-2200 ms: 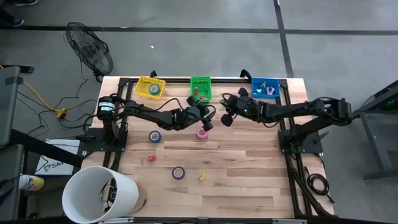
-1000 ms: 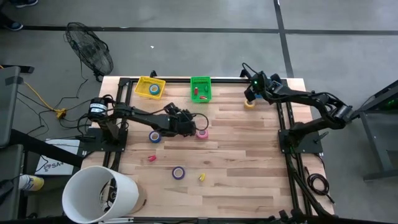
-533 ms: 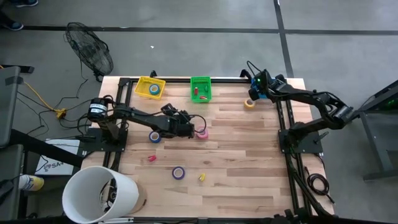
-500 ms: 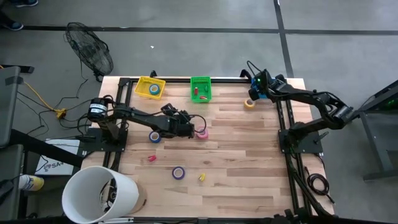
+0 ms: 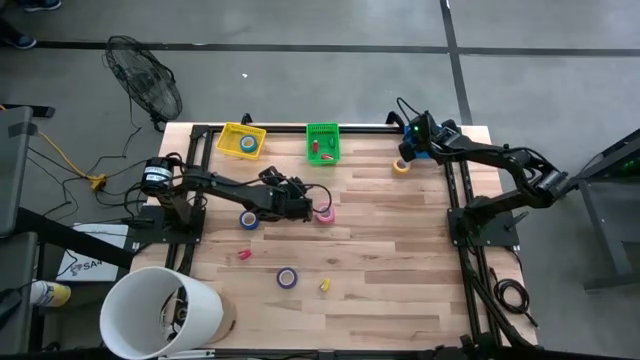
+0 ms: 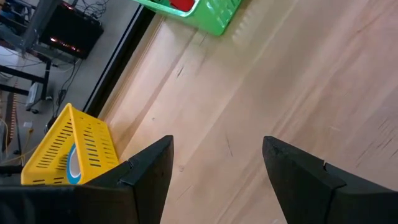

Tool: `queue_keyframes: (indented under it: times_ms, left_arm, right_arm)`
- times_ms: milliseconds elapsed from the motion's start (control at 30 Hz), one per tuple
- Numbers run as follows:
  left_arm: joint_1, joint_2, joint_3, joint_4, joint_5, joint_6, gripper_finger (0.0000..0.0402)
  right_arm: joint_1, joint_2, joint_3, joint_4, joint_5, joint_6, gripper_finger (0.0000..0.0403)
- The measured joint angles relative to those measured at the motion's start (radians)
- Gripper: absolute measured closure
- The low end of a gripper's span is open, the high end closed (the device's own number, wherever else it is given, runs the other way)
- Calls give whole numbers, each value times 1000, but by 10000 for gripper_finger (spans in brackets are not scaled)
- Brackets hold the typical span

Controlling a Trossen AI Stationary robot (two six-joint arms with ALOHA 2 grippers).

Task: Pick and place Stapler, Stapler remover, tape
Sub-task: Put the blue tape into the yellow basket

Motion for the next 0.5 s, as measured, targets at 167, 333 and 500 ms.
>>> queue_keyframes:
  times_ms: [167,333,500]
  left_arm:
    - [0,0,0,1,1,0,161]
    - [0,0,0,1,1,0,161]
    - [0,0,0,1,1,8,161]
  right_arm:
    - [0,0,0,8,-13,0,238]
    - [1,-2,0,25,-52,-3,231]
    - [2,-28,0,55,-134,-18,233]
